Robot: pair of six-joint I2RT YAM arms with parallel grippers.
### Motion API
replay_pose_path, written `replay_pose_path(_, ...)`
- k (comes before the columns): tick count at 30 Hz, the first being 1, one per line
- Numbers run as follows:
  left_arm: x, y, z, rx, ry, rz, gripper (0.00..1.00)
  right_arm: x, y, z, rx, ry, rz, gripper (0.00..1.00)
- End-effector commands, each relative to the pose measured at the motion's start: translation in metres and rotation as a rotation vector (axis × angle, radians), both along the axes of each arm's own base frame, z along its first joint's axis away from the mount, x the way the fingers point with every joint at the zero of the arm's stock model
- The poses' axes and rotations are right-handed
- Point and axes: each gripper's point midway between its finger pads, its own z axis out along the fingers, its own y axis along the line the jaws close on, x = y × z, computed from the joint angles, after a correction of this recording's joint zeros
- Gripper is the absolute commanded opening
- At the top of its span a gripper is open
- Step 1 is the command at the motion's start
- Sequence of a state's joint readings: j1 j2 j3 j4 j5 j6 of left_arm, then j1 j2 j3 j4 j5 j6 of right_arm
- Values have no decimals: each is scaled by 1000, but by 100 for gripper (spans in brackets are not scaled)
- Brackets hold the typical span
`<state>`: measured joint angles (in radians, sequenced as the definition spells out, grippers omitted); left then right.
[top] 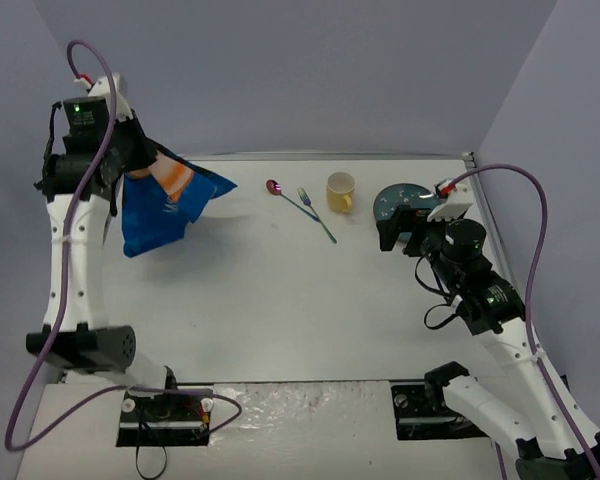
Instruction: Set the dinner table for one person
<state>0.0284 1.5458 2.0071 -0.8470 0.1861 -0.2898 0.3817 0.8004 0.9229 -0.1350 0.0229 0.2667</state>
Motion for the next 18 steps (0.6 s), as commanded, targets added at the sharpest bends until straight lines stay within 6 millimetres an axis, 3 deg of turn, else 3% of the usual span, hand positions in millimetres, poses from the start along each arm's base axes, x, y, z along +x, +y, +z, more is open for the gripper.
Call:
replay_pose_path(1,-91,-98,22,-75,-47,-414,0,8,36,37,94,-88,153,100)
replay_pose_path(4,-112,-100,-7,-69,-31,-429,0,12,52,30,114,-75,218,100)
replay_pose_path(6,-124,-95,-48,-61,32,-406,0,15,65,15,118,-36,262,100)
replay_pose_path(9,-141,-92,-106,-70,164,-402,0,16,88,-14,95,38,334,100)
replay_pose_path(11,-150,-90,-134,-73,229,-389,0,15,103,-34,61,72,375,99)
replay_pose_path(13,-159,-85,-167,-71,302,-362,0,11,125,-64,10,108,430,98)
replay_pose_path(16,-168,-83,-186,-95,342,-323,0,9,146,-104,-52,156,485,95)
replay_pose_path(18,-170,-89,-185,-122,326,-347,0,8,159,-125,-82,161,536,92)
